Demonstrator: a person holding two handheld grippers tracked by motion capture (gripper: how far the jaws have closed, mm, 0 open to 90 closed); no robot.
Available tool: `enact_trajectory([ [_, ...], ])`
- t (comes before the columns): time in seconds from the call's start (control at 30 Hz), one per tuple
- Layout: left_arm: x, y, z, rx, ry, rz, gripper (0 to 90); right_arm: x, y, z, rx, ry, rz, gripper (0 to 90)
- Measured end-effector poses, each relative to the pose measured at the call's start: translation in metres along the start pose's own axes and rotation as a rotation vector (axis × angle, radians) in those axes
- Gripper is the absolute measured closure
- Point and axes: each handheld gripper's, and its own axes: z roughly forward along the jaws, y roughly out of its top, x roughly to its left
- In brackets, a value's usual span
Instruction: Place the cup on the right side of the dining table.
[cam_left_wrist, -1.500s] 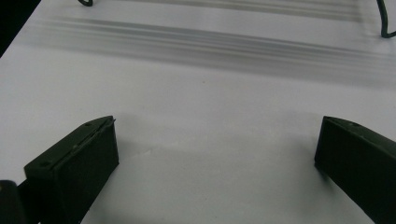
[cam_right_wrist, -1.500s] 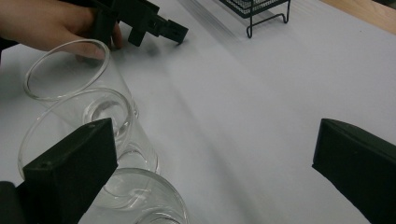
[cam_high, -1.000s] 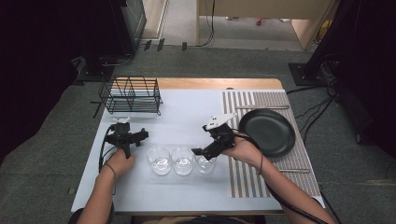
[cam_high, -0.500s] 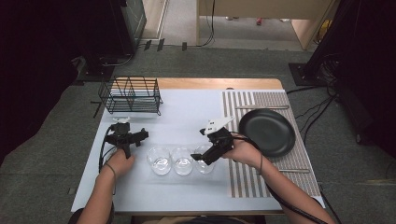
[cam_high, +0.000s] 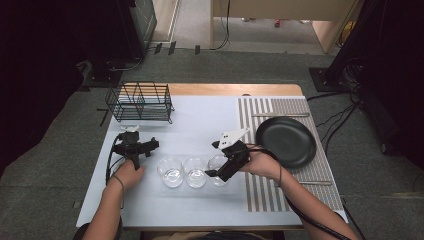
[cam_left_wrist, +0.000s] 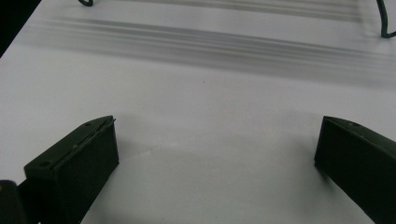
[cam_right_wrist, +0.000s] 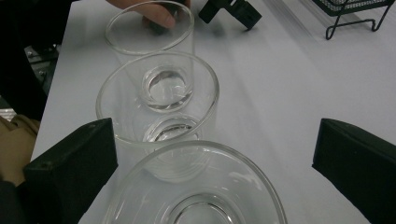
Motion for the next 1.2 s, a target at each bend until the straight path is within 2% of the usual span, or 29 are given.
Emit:
enact_trajectory([
  [0.33, 0.000, 0.000, 0.000, 0.000, 0.000, 0.000, 0.0, 0.000, -0.004, 0.003, 0.015, 0.029, -0.029, 0.0],
  [0.57, 0.000, 0.000, 0.000, 0.000, 0.000, 0.000, 0.0, 0.002, -0.008, 0.007, 0.046, 0.048, -0.054, 0.0],
  [0.77, 0.000, 0.000, 0.000, 0.000, 0.000, 0.000, 0.0, 0.001, -0.011, 0.008, 0.046, 0.065, -0.070, 0.0],
  [0.97, 0.000, 0.000, 0.000, 0.000, 0.000, 0.000, 0.0, 0.000, -0.015, 0.011, 0.048, 0.075, -0.079, 0.0],
  [1.1, 0.000, 0.000, 0.000, 0.000, 0.000, -0.001, 0.0, -0.001, -0.017, 0.013, 0.054, 0.080, -0.063, 0.0],
  [1.2, 0.000, 0.000, 0.000, 0.000, 0.000, 0.000, 0.0, -0.002, -0.019, 0.015, 0.058, 0.084, -0.076, 0.0],
])
